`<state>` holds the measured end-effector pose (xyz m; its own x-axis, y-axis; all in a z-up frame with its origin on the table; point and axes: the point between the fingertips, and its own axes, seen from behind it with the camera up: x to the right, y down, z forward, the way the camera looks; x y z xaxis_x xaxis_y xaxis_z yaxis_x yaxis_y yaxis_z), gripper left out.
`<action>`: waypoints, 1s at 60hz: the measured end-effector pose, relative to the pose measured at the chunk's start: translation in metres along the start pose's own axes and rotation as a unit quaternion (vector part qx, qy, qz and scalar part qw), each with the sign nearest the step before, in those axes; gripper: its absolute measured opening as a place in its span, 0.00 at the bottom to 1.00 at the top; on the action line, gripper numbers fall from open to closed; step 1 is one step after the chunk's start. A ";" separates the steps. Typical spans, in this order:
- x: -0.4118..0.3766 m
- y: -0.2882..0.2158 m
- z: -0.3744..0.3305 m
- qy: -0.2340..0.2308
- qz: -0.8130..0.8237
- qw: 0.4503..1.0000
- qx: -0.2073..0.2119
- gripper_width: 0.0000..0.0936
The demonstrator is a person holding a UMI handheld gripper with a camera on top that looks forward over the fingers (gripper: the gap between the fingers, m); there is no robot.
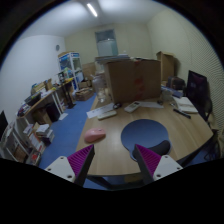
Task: Arrange mouse
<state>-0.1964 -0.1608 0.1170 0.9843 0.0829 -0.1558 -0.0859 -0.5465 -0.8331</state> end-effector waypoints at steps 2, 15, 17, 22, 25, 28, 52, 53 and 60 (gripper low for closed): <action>-0.015 0.001 0.002 -0.012 -0.001 1.000 -0.004 0.88; -0.073 0.011 0.059 -0.061 -0.024 0.998 -0.013 0.88; -0.083 0.016 0.071 -0.066 -0.027 0.997 -0.016 0.89; -0.105 0.031 0.103 -0.066 -0.040 0.997 -0.026 0.88; -0.112 0.037 0.123 -0.059 -0.046 0.997 -0.028 0.88; -0.120 0.040 0.142 -0.053 -0.052 0.997 -0.032 0.88; -0.120 0.019 0.247 0.032 -0.057 0.997 -0.042 0.88; -0.119 0.017 0.251 0.034 -0.058 0.997 -0.043 0.88; -0.117 0.005 0.271 0.039 -0.056 0.997 -0.043 0.88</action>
<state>-0.3540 0.0529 -0.0130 0.9963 0.0837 -0.0200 0.0350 -0.6068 -0.7941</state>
